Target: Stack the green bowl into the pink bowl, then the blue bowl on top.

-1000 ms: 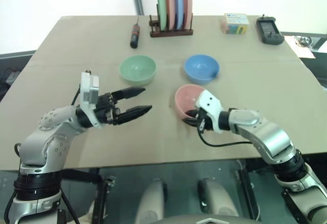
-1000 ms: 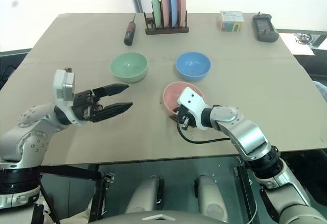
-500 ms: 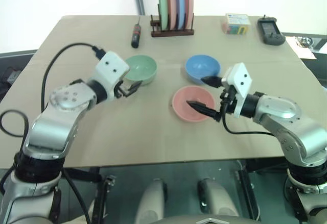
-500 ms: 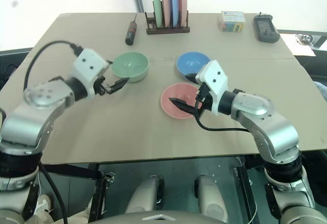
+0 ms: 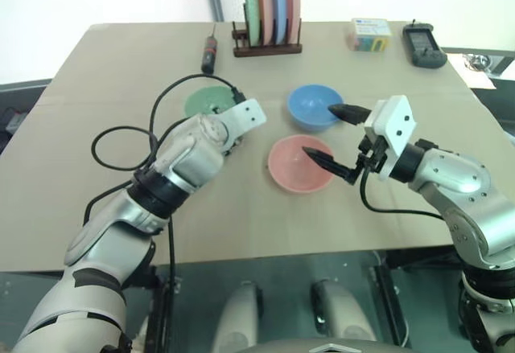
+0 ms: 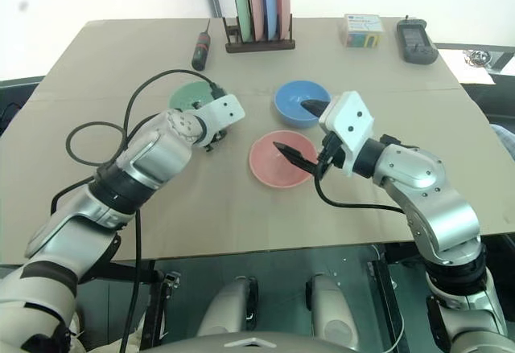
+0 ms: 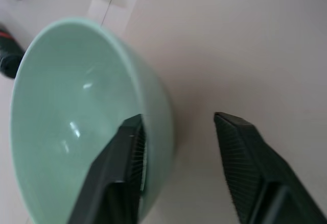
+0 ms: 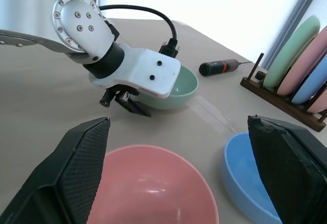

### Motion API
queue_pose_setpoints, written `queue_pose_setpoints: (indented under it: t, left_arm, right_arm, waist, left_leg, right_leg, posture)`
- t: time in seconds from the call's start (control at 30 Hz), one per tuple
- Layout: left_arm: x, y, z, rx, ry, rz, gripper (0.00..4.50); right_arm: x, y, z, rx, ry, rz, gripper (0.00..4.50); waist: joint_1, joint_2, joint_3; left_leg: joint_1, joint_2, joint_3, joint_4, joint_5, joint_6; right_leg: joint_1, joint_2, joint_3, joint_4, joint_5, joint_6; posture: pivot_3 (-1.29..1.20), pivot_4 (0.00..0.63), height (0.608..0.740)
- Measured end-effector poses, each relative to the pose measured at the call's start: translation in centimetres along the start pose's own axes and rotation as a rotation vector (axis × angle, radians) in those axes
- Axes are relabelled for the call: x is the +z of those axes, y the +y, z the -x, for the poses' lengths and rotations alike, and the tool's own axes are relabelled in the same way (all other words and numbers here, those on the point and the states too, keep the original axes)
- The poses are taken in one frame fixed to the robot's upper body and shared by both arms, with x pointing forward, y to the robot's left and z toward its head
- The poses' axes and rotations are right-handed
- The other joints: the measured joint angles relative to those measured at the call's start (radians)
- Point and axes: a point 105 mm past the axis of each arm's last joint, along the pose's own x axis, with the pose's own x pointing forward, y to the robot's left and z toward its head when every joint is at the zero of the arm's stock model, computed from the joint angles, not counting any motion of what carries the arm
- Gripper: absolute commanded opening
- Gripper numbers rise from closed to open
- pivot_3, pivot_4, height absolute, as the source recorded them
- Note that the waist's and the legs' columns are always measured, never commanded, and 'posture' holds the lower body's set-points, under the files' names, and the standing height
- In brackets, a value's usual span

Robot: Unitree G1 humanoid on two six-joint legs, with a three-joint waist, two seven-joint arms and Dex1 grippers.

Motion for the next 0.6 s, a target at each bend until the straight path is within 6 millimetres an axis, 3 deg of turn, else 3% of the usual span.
queue_pose_setpoints:
  t: [0.07, 0.37, 0.5, 0.6]
  left_arm:
    - [-0.3, 0.1, -0.2, 0.002, 0.012, -0.006, 0.03]
    - [0.3, 1.0, 0.6, -0.006, -0.064, 0.010, 0.03]
    - [1.6, -0.1, 3.3, -0.167, -0.258, 0.037, 0.03]
    - [4.0, -3.5, 7.7, -0.447, -0.596, -0.084, 0.03]
  right_arm:
    - [0.1, -0.1, 0.2, -0.009, -0.002, 0.005, 4.50]
    - [-0.3, -0.4, 0.9, -0.032, 0.016, 0.012, 4.50]
    - [-1.0, -1.4, 2.6, -0.082, 0.038, 0.018, 4.50]
    - [-1.4, -1.4, 5.4, -0.116, 0.005, -0.010, 4.50]
  waist:
    - [0.001, 0.000, 0.000]
    - [0.002, 0.000, 0.000]
    - [0.002, 0.000, 0.000]
    - [0.012, 0.000, 0.000]
  left_leg:
    - [0.000, 0.000, 0.000, 0.001, 0.000, 0.000]
    - [-0.001, 0.000, 0.000, 0.001, 0.000, 0.000]
    - [-0.003, 0.000, 0.000, 0.001, 0.000, 0.000]
    - [-0.005, 0.000, 0.000, 0.001, 0.000, 0.000]
  right_leg:
    - [0.000, 0.000, 0.000, 0.000, 0.000, 0.000]
    - [0.000, 0.000, 0.000, 0.000, 0.000, 0.000]
    - [-0.001, -0.001, 0.000, 0.000, 0.000, 0.000]
    - [-0.003, -0.002, -0.001, -0.001, 0.000, 0.000]
  posture:
    - [0.00, 0.150, 0.740]
    - [0.00, 0.150, 0.740]
    - [0.00, 0.150, 0.740]
    - [0.00, 0.150, 0.740]
